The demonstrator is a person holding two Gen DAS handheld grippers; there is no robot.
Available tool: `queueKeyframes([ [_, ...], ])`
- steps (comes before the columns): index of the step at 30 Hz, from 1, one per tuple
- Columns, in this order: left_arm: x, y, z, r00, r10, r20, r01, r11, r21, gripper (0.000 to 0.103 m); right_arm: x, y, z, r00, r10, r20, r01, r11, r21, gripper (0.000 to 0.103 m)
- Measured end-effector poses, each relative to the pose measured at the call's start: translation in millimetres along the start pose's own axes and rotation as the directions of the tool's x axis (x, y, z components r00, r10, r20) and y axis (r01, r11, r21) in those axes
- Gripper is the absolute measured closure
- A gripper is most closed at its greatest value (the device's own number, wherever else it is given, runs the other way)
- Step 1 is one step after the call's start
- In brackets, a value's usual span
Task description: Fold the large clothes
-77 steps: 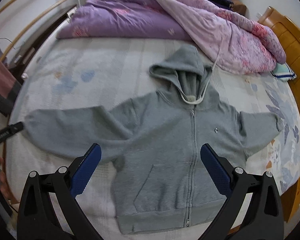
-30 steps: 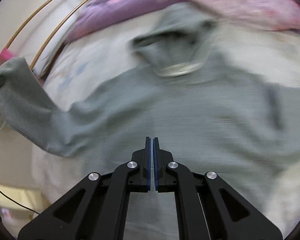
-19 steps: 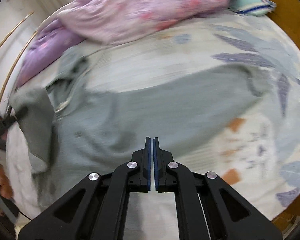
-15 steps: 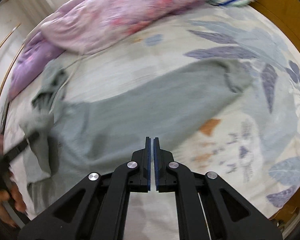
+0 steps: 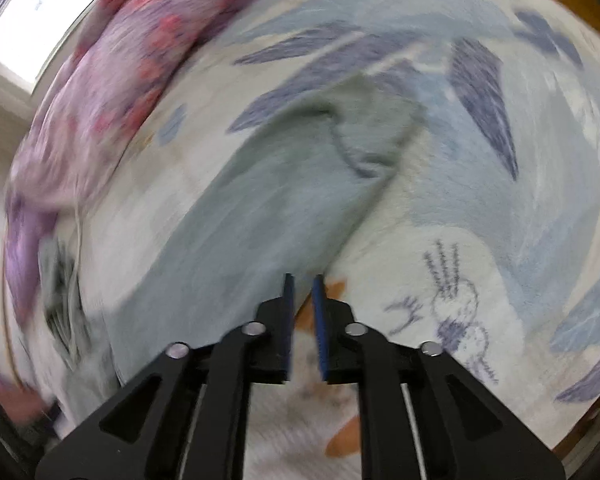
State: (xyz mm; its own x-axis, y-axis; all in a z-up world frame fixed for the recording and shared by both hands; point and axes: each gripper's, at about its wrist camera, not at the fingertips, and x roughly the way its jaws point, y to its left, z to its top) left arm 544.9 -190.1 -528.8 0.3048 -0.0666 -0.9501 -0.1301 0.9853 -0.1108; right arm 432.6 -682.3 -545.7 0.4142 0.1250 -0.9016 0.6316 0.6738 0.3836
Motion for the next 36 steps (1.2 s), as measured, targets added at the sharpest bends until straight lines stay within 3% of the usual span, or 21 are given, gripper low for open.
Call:
queueKeyframes([
  [3,10.1,13.2,1.7,0.999,-0.005,-0.045,0.004,0.999,-0.034,0.015,7.1,-12.7,13.3,1.000,0.015,0.011,-0.016,0.997,0.073,0.080],
  [6,15.7,12.9,1.1,0.997,-0.014,-0.079,0.013,1.000,-0.009,0.015,16.6,-19.9,24.5,1.000,0.015,0.016,-0.017,0.992,0.121,0.071],
  [9,19.2,6.2,3.2,0.991,-0.099,-0.087,0.098,0.995,-0.010,0.015,25.3,-34.3,37.2,0.998,0.043,0.047,-0.053,0.972,0.231,0.067],
  [13,32.7,-20.0,5.0,0.985,-0.147,-0.088,0.152,0.987,0.045,0.015,41.7,-38.5,55.5,0.988,0.136,0.070,-0.151,0.938,0.313,0.056],
  [15,45.8,-33.5,3.8,0.973,-0.189,-0.131,0.196,0.980,0.043,0.017,50.0,-34.5,61.4,0.990,0.130,0.048,-0.138,0.934,0.329,0.055],
  [16,51.7,-43.7,2.1,0.956,-0.242,-0.165,0.251,0.967,0.036,0.019,49.4,-32.2,63.0,0.988,0.139,0.061,-0.152,0.934,0.323,0.062],
  [17,52.8,-50.9,1.4,0.943,-0.284,-0.176,0.294,0.955,0.034,0.019,49.2,-29.7,63.6,0.986,0.154,0.065,-0.167,0.933,0.319,0.085],
  [18,51.5,-59.8,-0.5,0.923,-0.333,-0.192,0.346,0.937,0.039,0.020,48.6,-26.8,63.9,0.985,0.165,0.057,-0.175,0.934,0.312,0.095],
  [19,45.6,-71.0,-1.8,0.899,-0.390,-0.200,0.408,0.911,0.054,0.020,45.4,-24.3,63.1,0.983,0.169,0.067,-0.181,0.937,0.299,0.097],
  [21,27.7,-86.9,-4.2,0.833,-0.517,-0.194,0.540,0.837,0.087,0.020,32.5,-15.2,62.0,0.978,0.181,0.100,-0.200,0.949,0.244,0.097],
  [24,11.3,-83.2,-4.1,0.815,-0.557,-0.162,0.574,0.814,0.087,0.019,19.8,-2.3,61.1,0.970,0.209,0.124,-0.231,0.951,0.204,0.097],
  [26,4.6,-63.3,-0.1,0.840,-0.528,-0.124,0.537,0.842,0.057,0.019,6.9,8.4,55.8,0.962,0.235,0.139,-0.256,0.952,0.166,0.097],
  [28,-3.1,-35.4,4.7,0.879,-0.471,-0.070,0.473,0.881,0.016,0.018,-6.6,24.6,46.9,0.956,0.254,0.143,-0.270,0.958,0.101,0.097],
  [30,-9.9,-1.0,10.2,0.927,-0.375,-0.030,0.373,0.927,-0.038,0.018,-22.7,55.6,31.0,0.954,0.271,0.131,-0.271,0.962,-0.020,0.098],
  [32,-12.7,27.0,14.6,0.972,-0.234,-0.019,0.233,0.971,-0.058,0.018,-35.7,86.8,12.1,0.948,0.295,0.115,-0.281,0.952,-0.125,0.098],
  [36,-19.1,88.2,20.7,0.994,-0.109,-0.006,0.108,0.986,-0.130,0.018,-59.5,174.7,-55.3,0.927,0.370,0.061,-0.329,0.881,-0.341,0.098],
])
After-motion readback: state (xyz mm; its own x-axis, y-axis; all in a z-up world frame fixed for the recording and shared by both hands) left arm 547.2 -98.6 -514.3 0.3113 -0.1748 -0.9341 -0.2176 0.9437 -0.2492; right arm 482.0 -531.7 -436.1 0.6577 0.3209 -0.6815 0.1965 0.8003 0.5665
